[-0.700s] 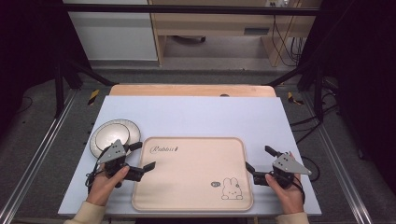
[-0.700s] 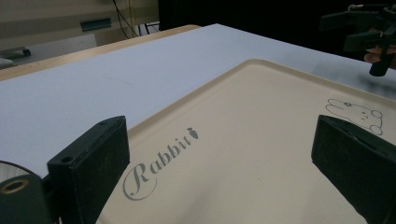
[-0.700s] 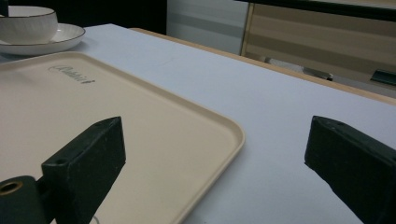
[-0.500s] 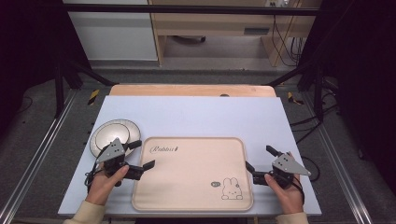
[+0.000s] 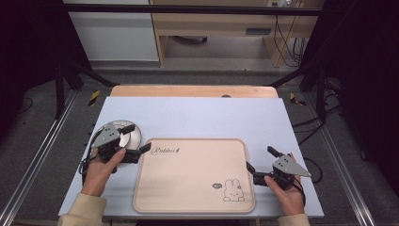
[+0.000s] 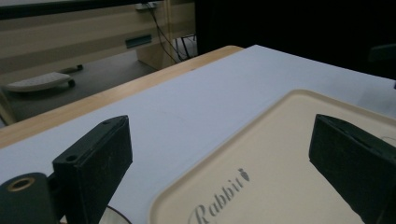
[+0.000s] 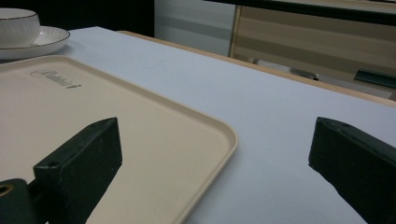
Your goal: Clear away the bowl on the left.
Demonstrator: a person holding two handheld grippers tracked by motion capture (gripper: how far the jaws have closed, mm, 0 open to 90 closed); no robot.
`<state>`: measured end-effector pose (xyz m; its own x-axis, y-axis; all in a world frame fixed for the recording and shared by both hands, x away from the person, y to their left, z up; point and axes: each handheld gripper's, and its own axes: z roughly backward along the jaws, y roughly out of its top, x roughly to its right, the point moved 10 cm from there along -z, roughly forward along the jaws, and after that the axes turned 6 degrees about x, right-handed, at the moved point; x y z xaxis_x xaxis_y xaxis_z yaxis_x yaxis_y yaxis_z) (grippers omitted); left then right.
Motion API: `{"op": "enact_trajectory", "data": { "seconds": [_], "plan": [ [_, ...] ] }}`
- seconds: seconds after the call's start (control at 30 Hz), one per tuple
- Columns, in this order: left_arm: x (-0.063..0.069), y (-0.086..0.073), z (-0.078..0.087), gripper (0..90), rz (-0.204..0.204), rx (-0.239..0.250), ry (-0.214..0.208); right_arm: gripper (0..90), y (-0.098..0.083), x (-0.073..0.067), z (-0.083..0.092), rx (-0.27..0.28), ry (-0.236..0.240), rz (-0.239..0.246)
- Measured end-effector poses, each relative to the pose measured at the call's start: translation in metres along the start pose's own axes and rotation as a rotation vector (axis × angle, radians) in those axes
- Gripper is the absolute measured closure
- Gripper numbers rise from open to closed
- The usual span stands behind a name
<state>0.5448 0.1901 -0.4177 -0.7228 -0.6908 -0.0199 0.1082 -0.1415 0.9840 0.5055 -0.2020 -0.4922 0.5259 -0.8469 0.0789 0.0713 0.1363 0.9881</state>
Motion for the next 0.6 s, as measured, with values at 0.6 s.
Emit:
{"op": "enact_trajectory", "data": {
  "seconds": [0.6],
  "plan": [
    [-0.07, 0.02, 0.002, 5.8, -0.011, -0.042, 0.137, 3.5, 0.0, 0.007, 0.004, 0.009, -0.056, 0.011]
  ]
}}
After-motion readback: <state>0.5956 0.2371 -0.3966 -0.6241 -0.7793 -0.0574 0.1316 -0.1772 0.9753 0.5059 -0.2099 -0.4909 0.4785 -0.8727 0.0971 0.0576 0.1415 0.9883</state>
